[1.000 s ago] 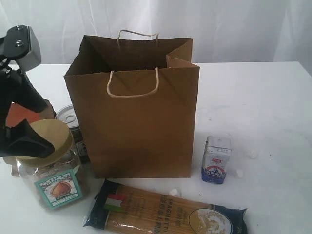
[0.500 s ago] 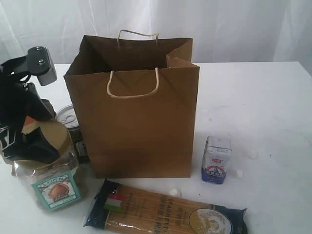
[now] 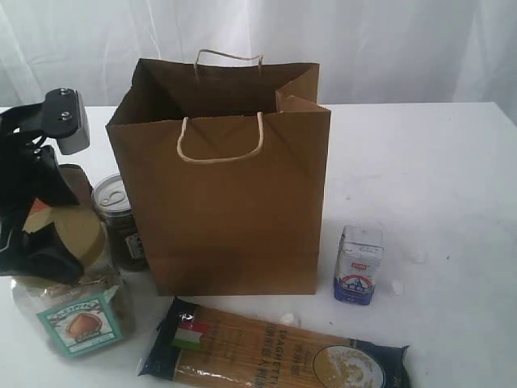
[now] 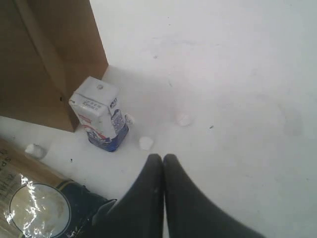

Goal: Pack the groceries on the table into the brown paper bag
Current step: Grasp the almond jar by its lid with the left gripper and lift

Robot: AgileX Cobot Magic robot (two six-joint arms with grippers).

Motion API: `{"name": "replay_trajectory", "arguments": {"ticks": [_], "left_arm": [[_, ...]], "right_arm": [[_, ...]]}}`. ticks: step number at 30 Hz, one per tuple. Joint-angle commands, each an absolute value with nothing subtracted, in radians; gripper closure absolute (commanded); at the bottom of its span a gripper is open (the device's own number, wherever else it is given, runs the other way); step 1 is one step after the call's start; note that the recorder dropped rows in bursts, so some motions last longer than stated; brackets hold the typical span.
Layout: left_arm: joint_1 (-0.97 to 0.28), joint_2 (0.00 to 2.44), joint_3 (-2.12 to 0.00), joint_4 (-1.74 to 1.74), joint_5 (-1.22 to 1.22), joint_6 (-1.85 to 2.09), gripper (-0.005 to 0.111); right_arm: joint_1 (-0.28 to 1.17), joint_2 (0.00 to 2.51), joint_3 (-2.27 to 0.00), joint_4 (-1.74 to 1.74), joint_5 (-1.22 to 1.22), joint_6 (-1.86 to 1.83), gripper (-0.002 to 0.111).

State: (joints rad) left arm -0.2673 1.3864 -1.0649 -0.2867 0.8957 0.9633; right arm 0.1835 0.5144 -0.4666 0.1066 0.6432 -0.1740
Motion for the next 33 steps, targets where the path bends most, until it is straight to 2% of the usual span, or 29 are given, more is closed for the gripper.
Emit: {"name": "replay_trajectory", "arguments": {"ticks": [1,6,12,15,23,25,28,33], "left_arm": [[-0.272,1.386,-1.058,-0.276,0.985,0.897,0.030],[-0.272,1.386,-1.058,-0.276,1.021,0.892,0.057],[-0.272,1.386,-1.058,-0.276,1.041,0.888,0.077],[-0.272,1.386,-1.058,-0.279,1.044,0.888,0.083],[-0.272,1.364,-1.061,-0.304,1.044,0.885,0.087],[-0.272,1.345,-1.061,-0.309,1.044,0.859,0.092],[-0.272,1.311,-1.061,-0.309,1.037,0.825,0.107],[-0.272,1.252,-1.061,-0.309,1.002,0.825,0.107]], "right_arm": [[0.179,0.518,-0.463,0.108,0.642,-0.170,0.108],[0.179,0.518,-0.463,0.108,0.640,-0.170,0.108],[0.179,0.518,-0.463,0.108,0.640,-0.170,0.108],[0.179,0.518,-0.463,0.108,0.640,-0.170,0.108],[0.179,0.518,-0.463,0.108,0.640,-0.170,0.108],[0.179,0.518,-0.463,0.108,0.640,-0.170,0.108],[0.179,0.518,-0.463,0.108,0.638,-0.170,0.108],[0.179,0.518,-0.463,0.108,0.623,-0.170,0.108]]}}
